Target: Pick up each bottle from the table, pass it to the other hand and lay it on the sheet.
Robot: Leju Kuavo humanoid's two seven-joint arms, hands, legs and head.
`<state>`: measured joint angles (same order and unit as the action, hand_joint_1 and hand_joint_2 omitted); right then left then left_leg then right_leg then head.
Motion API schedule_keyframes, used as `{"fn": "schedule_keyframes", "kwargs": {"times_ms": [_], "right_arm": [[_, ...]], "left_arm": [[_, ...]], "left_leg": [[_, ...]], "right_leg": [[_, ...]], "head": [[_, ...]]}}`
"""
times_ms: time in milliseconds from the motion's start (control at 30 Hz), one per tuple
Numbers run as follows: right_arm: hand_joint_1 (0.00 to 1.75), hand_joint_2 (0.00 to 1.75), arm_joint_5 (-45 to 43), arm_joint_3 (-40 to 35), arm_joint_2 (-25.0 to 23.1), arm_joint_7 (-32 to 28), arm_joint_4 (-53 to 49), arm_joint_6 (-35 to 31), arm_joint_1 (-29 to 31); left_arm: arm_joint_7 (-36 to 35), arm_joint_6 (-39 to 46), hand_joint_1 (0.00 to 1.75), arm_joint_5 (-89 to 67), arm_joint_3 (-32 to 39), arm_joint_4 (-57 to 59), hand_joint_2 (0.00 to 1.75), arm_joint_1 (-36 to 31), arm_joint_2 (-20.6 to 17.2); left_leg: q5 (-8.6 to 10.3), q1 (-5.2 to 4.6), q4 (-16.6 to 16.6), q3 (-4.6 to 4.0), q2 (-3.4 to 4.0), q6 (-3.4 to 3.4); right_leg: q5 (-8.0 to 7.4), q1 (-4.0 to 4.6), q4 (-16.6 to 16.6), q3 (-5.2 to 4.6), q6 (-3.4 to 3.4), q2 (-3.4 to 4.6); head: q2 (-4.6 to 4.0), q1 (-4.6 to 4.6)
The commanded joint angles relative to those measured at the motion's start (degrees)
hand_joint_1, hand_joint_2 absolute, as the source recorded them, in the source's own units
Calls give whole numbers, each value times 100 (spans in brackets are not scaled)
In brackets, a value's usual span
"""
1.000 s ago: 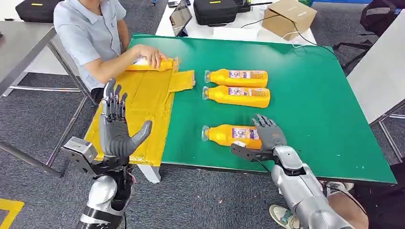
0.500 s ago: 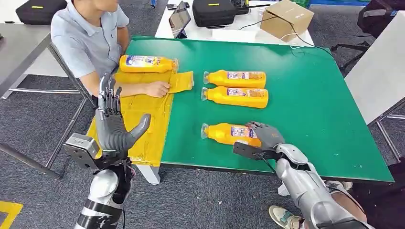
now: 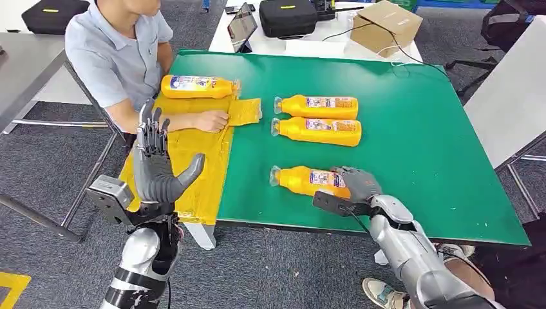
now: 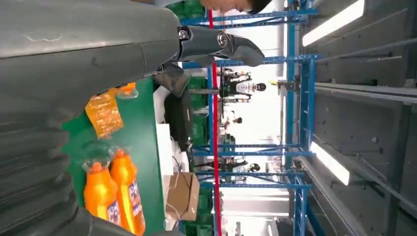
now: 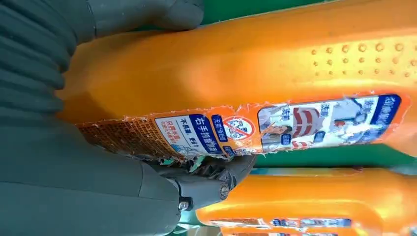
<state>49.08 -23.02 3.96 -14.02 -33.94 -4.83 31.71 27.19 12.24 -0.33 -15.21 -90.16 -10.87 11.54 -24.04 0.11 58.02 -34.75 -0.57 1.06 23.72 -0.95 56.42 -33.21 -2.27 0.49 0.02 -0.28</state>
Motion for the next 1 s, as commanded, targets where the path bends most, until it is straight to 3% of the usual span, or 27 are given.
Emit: {"fn": "schedule_keyframes", "kwargs": {"times_ms": [33,267,467,533,700,833,1000], "right_arm": [[175,175,-1309,648,-338,-812,-1661,-56,-1285],[175,175,-2170,1086,-727,-1050,-3854,-177,-2318],[175,175,-2386,1278,-954,-1382,-4680,-553,-2592],[175,175,-2593,1277,-1070,-1495,-4891,-524,-2670],[175,175,-2624,1075,-1327,-1602,-4940,-595,-2739],[175,175,-2567,627,-1316,-1701,-4815,-488,-2929],[175,175,-2650,161,-1476,-1805,-4487,-387,-2903]], "left_arm": [[137,347,0,138,106,58,175,107,40],[-161,528,0,466,-62,-163,175,948,199],[-72,-193,0,168,-672,-319,175,1526,-93],[265,-215,0,-306,-894,-280,175,1606,-109],[139,-471,0,-442,-1101,-36,175,1571,3],[200,-563,0,-435,-1354,48,175,1701,-274],[-265,-803,0,129,-1282,132,175,1606,-234]], "left_leg": [[-3,11,-11,12,-3,-10],[-7,2,-7,-14,-6,-7],[-11,1,-3,-64,1,-4],[-13,0,-5,-63,-2,-5],[-10,0,-4,-83,-5,0],[-15,1,-14,-60,2,-5],[-12,1,-9,-73,3,-1]], "right_leg": [[3,13,-15,18,13,-9],[10,9,-3,-9,9,-1],[12,3,3,-62,7,5],[16,-1,2,-60,9,2],[8,-1,-2,-79,7,1],[11,2,-12,-57,14,4],[7,2,-7,-71,8,9]], "head": [[0,0],[0,0],[0,-2],[0,0],[0,0],[0,0],[0,0]]}}
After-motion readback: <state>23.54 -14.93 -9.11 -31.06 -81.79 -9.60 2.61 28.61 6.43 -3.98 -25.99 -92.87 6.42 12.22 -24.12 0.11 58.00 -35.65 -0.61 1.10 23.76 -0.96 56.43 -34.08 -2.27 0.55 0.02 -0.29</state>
